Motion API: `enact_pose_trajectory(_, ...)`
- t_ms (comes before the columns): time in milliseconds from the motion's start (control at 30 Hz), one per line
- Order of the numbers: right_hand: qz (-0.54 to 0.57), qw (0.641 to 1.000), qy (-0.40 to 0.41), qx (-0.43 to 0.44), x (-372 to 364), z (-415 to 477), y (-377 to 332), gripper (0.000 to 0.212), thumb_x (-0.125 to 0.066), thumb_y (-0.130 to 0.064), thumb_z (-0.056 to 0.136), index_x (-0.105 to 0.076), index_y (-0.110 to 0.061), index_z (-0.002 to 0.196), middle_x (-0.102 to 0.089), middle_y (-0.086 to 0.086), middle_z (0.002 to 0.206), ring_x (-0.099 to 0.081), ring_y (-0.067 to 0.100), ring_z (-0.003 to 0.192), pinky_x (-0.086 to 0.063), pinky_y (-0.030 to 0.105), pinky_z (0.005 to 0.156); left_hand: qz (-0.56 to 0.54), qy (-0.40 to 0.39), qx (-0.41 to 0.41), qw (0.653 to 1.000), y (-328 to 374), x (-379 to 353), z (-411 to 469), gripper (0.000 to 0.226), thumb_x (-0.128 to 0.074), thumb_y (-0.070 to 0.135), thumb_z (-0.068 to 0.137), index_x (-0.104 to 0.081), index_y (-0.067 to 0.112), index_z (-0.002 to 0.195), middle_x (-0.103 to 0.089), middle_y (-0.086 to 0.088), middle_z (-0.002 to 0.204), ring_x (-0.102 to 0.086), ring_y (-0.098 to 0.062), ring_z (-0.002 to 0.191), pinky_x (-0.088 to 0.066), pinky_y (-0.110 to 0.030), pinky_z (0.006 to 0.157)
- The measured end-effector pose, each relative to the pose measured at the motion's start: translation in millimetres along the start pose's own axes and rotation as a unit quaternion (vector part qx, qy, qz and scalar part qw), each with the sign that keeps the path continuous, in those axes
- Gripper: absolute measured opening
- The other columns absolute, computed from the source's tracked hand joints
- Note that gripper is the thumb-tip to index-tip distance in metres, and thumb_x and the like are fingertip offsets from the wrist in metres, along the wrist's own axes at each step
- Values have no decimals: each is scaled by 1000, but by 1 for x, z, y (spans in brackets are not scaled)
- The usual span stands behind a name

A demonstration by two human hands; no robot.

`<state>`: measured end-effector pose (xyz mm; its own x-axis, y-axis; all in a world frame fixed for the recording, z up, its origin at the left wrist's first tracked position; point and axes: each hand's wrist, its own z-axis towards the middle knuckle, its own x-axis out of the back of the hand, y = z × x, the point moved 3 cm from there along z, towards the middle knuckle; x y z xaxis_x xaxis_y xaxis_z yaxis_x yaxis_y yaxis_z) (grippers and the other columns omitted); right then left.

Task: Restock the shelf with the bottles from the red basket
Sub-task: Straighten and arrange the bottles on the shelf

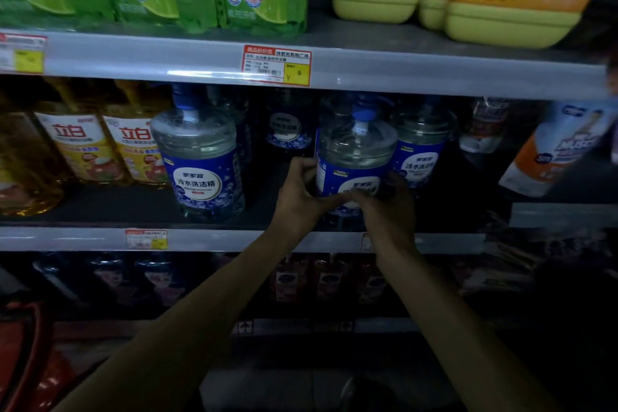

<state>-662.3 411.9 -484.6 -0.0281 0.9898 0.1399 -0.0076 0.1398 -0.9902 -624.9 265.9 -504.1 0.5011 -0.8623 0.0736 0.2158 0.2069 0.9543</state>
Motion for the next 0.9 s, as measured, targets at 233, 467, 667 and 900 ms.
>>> enact_pose_trajectory(233,17,998,48,38,18,-5,0,76,-86,-29,78,-49,-25,145,-64,-5,135,-63,12,118,-54,37,101,-10,-37,-3,999,0,-21,3,62,-90,15,76,-52,6,125,-69,-5,129,-67,-17,119,-61,-45,93)
enact_pose_trajectory(467,-23,998,37,35,24,-9,1,73,-82,-22,82,-47,-25,147,-64,-1,137,-62,17,122,-52,43,104,29,-40,-16,999,3,-15,-1,60,-86,10,81,-59,21,133,-70,-2,120,-69,-8,108,-60,-22,86)
enact_pose_trajectory(667,-63,995,20,74,16,-38,-5,41,-75,-16,88,-55,-19,123,-69,-3,108,-63,0,85,-49,15,73,66,0,36,997,-1,18,-8,31,-71,5,93,-67,13,123,-72,-13,108,-69,-15,100,-55,-17,82)
enact_pose_trajectory(900,-118,982,-23,144,-56,-59,-5,25,-62,-6,91,-65,-18,113,-68,-3,105,-64,13,97,-49,26,80,25,111,89,990,-12,56,-9,22,-60,7,101,-67,7,121,-69,1,103,-64,-8,96,-53,-17,85)
